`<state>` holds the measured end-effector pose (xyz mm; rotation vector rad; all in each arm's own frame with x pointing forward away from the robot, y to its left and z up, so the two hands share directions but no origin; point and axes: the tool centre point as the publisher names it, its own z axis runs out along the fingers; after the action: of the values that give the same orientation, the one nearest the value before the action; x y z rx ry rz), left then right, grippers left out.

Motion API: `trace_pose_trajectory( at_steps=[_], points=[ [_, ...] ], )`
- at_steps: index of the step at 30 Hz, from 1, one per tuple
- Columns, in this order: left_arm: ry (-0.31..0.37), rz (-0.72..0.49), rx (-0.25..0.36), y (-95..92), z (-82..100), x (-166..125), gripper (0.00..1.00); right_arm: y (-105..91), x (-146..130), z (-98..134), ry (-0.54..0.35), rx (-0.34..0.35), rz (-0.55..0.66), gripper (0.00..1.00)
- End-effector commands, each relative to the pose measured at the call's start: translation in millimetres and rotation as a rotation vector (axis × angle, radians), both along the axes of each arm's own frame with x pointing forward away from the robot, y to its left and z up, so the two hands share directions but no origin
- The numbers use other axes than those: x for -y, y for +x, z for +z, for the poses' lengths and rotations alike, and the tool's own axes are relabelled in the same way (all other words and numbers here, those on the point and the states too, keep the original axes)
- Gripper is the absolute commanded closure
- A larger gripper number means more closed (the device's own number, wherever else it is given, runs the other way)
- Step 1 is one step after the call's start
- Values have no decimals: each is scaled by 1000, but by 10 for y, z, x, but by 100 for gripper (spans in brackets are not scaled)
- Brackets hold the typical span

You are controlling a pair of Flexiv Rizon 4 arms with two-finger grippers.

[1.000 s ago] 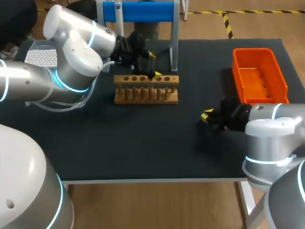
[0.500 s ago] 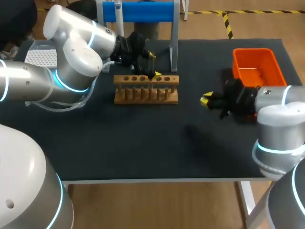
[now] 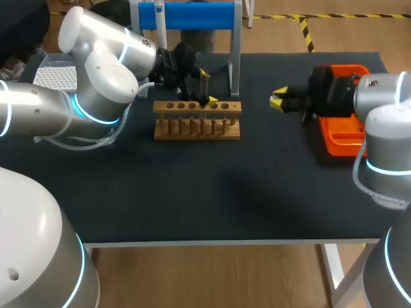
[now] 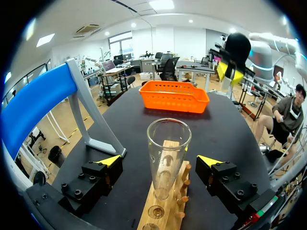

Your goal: Invert the test tube, pick up the pipette, mount the tip to pipette, aspirate from beaker and dispense into the tube, eject the tip, return the pipette, and cap with the stopper.

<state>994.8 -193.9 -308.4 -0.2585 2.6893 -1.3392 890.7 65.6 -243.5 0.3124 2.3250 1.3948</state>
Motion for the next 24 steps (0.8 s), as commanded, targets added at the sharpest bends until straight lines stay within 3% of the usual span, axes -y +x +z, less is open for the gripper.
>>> trace_pose_trajectory(
  at_steps=[1, 12, 24],
  points=[
    [1, -2, -2, 12, -2, 4, 0, 126, -92, 89, -6, -27, 51, 100],
    [1, -2, -2, 12, -2, 4, 0, 305, -408, 357, -4, -8, 146, 100],
    [1, -2, -2, 12, -2, 4, 0, 491, -707, 425, -43, -11, 241, 100]
  ],
)
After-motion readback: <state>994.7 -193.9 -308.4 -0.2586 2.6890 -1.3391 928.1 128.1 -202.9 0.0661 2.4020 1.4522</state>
